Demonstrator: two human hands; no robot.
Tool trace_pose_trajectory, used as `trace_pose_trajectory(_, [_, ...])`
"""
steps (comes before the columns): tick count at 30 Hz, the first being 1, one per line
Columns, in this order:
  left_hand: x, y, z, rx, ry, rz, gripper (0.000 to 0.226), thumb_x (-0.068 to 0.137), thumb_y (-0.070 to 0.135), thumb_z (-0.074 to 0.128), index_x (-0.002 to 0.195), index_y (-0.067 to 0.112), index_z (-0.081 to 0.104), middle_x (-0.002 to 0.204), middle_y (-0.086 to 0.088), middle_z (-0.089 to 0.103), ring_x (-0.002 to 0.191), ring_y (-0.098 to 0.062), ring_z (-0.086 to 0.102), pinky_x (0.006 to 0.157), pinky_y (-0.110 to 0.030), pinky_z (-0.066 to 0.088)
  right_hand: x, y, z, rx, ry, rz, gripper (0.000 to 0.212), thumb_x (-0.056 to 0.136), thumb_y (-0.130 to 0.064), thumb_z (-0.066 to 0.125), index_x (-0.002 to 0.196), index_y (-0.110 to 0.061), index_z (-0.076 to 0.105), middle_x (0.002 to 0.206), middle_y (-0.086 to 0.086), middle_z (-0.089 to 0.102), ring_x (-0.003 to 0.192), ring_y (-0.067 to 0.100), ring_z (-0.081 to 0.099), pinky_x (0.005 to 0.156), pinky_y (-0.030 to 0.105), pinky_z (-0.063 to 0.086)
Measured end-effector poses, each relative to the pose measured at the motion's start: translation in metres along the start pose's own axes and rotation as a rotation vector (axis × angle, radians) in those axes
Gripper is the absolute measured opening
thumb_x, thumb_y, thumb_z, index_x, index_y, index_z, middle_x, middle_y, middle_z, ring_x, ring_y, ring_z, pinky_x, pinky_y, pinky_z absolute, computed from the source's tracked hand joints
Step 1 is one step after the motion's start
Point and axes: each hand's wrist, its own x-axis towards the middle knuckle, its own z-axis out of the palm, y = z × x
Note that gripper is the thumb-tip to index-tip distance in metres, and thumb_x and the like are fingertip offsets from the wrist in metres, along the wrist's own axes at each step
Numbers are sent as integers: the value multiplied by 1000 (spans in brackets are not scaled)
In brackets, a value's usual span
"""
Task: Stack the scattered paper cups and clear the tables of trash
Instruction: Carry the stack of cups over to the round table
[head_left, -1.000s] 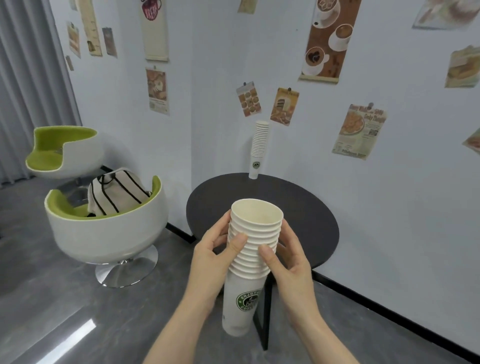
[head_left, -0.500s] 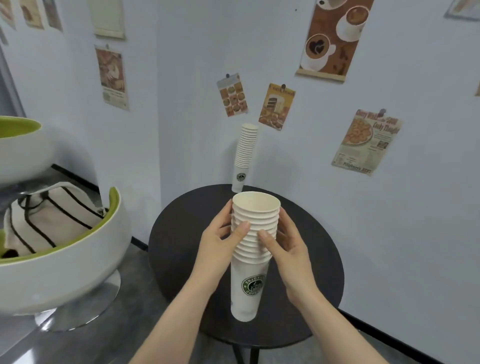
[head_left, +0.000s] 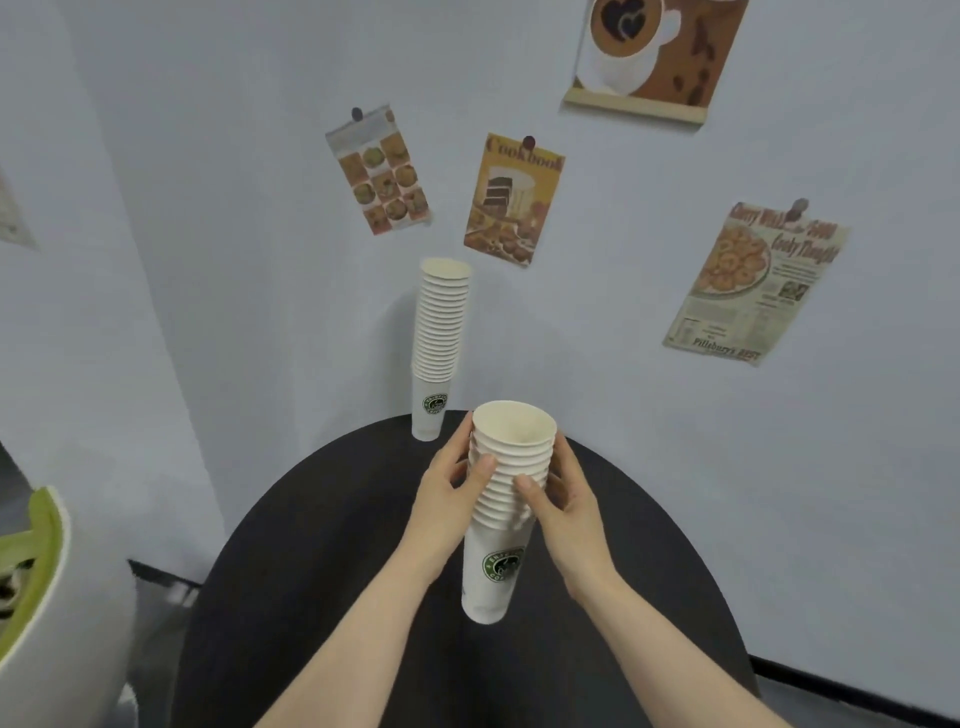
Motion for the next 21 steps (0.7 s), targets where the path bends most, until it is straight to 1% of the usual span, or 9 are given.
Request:
trace_pose_trajectory(2, [45, -10, -7, -10, -36, -18, 50, 92, 34, 60, 136, 49, 41, 141, 12, 48, 126, -5, 49, 107, -41, 42, 41, 12, 8, -24, 32, 5, 64, 89, -22, 65, 144, -38, 35, 142, -16, 48, 130, 8, 46, 109, 43, 40])
trace_pose_trajectory(3, [67, -14, -9, -10, -51, -18, 51, 92, 34, 59, 136, 49, 39, 140, 13, 48, 126, -4, 49, 108, -40, 42, 60, 19, 11, -34, 48, 7, 65, 89, -22, 65, 144, -38, 34, 143, -16, 47, 131, 9, 45, 110, 44, 39])
trace_pose_trajectory(5, [108, -24, -10, -2, -63, -11, 57, 92, 35, 59, 143, 41, 35, 142, 14, 47, 128, -4, 46, 110, -39, 39, 96, 32, 17, -45, 74, 14, 67, 90, -20, 64, 145, -39, 31, 144, -15, 45, 132, 9, 43, 111, 43, 38])
trace_pose_trajectory(7, [143, -35, -10, 11, -54, -8, 61, 93, 35, 58, 147, 36, 31, 146, 13, 42, 133, -5, 40, 113, -39, 35, 127, 43, 22, -43, 89, 19, 69, 91, -17, 62, 146, -40, 28, 145, -17, 43, 133, 7, 42, 111, 38, 38])
trace_pose_trajectory(8, [159, -40, -10, 16, -53, -6, 61, 93, 34, 57, 148, 35, 30, 148, 12, 39, 135, -6, 38, 114, -39, 34, 141, 48, 23, -46, 98, 20, 70, 92, -16, 62, 147, -40, 27, 146, -18, 42, 133, 6, 41, 111, 36, 38])
trace_pose_trajectory(10, [187, -52, -10, 20, -60, -4, 62, 94, 34, 56, 149, 36, 27, 150, 12, 36, 136, -7, 35, 114, -38, 32, 167, 57, 26, -64, 121, 20, 70, 92, -15, 60, 148, -39, 25, 147, -18, 40, 134, 4, 40, 112, 37, 37])
trace_pose_trajectory(13, [219, -66, -12, 18, -61, 4, 63, 94, 34, 57, 148, 39, 25, 149, 14, 36, 135, -6, 35, 108, -27, 34, 199, 70, 26, -85, 129, 25, 71, 92, -14, 60, 148, -37, 23, 148, -15, 39, 135, 8, 39, 112, 41, 36])
trace_pose_trajectory(15, [234, -74, -13, 18, -64, 3, 64, 93, 34, 58, 148, 40, 24, 148, 16, 35, 135, -5, 35, 104, -24, 33, 214, 77, 27, -100, 127, 29, 71, 92, -15, 61, 149, -35, 23, 149, -14, 38, 135, 8, 40, 112, 42, 36])
trace_pose_trajectory(21, [259, -93, -15, 37, -87, 4, 66, 92, 33, 59, 148, 38, 25, 144, 20, 37, 135, 0, 33, 109, -27, 30, 237, 96, 28, -116, 137, 55, 73, 92, -16, 62, 149, -37, 22, 148, -18, 38, 133, 6, 41, 111, 41, 38])
